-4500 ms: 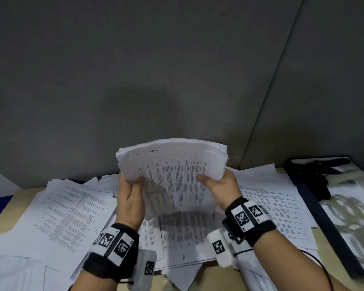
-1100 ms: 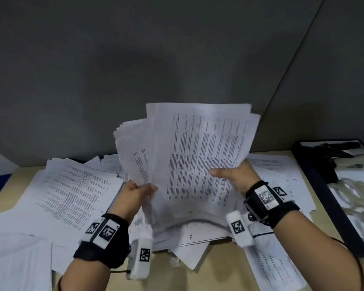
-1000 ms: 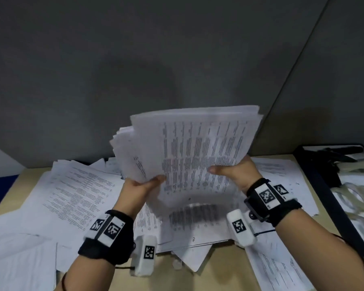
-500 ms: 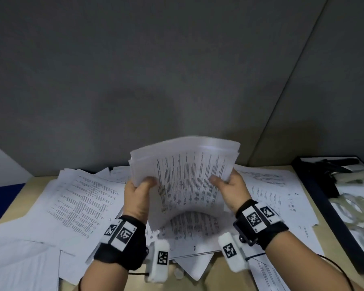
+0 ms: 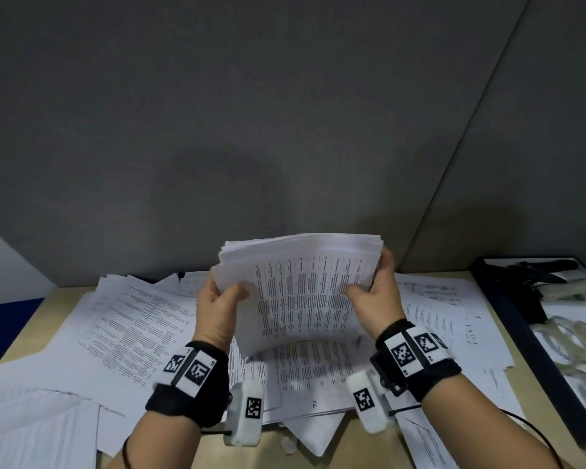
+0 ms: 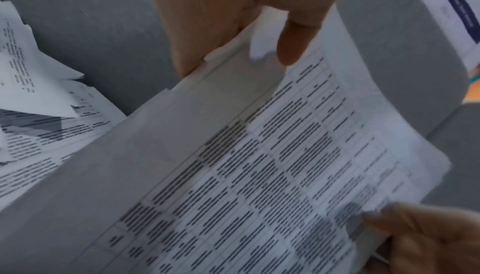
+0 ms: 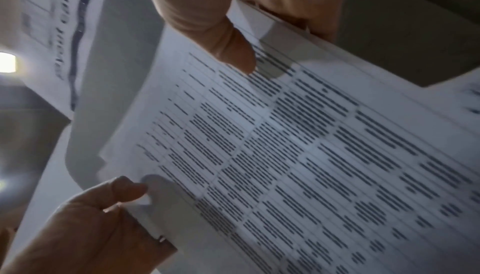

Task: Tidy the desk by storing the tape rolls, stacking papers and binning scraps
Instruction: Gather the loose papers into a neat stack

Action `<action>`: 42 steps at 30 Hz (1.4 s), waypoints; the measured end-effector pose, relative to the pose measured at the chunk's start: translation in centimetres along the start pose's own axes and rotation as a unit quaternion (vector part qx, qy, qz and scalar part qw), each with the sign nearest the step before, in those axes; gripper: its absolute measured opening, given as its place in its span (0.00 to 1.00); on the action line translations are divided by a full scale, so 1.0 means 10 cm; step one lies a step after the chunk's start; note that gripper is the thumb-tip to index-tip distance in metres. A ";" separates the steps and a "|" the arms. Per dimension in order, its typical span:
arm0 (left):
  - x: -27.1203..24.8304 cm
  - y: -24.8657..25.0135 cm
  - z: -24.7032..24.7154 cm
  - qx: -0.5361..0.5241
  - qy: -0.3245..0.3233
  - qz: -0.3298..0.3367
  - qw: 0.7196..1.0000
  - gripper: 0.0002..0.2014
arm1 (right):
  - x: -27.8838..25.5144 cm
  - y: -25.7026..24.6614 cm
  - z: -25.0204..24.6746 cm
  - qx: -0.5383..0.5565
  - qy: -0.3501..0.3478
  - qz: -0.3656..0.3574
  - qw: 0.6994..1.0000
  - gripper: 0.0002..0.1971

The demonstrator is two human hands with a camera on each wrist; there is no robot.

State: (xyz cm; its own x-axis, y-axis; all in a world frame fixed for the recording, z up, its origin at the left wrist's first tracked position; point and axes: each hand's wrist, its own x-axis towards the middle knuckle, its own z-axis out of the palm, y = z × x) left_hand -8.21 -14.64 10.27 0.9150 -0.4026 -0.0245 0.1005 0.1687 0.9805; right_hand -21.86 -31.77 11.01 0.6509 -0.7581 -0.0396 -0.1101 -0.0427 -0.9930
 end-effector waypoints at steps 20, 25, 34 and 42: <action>-0.08 -0.09 0.07 0.106 -0.037 -0.058 0.992 0.14 | 0.02 0.22 -0.09 0.025 -0.018 0.111 0.993 0.14; -0.06 0.01 -0.01 0.094 -0.138 -0.130 0.977 0.30 | 0.22 0.11 -0.21 0.056 -0.019 0.111 0.992 0.15; -0.19 -0.14 0.00 0.217 -0.178 -0.210 0.937 0.14 | 0.32 0.35 -0.30 0.033 -0.050 0.180 0.982 0.20; -0.32 -0.44 0.04 0.292 -0.054 -0.210 0.931 0.08 | 0.17 0.78 -0.61 -0.126 -0.069 0.206 0.968 0.14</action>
State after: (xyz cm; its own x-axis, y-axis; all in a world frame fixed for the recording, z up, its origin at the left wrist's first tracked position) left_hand -11.76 -14.47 6.15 0.7948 -0.4170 -0.4409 0.1816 -0.5297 0.8285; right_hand -26.24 -37.35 3.86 0.6058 -0.6508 -0.4577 -0.5502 0.0729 -0.8318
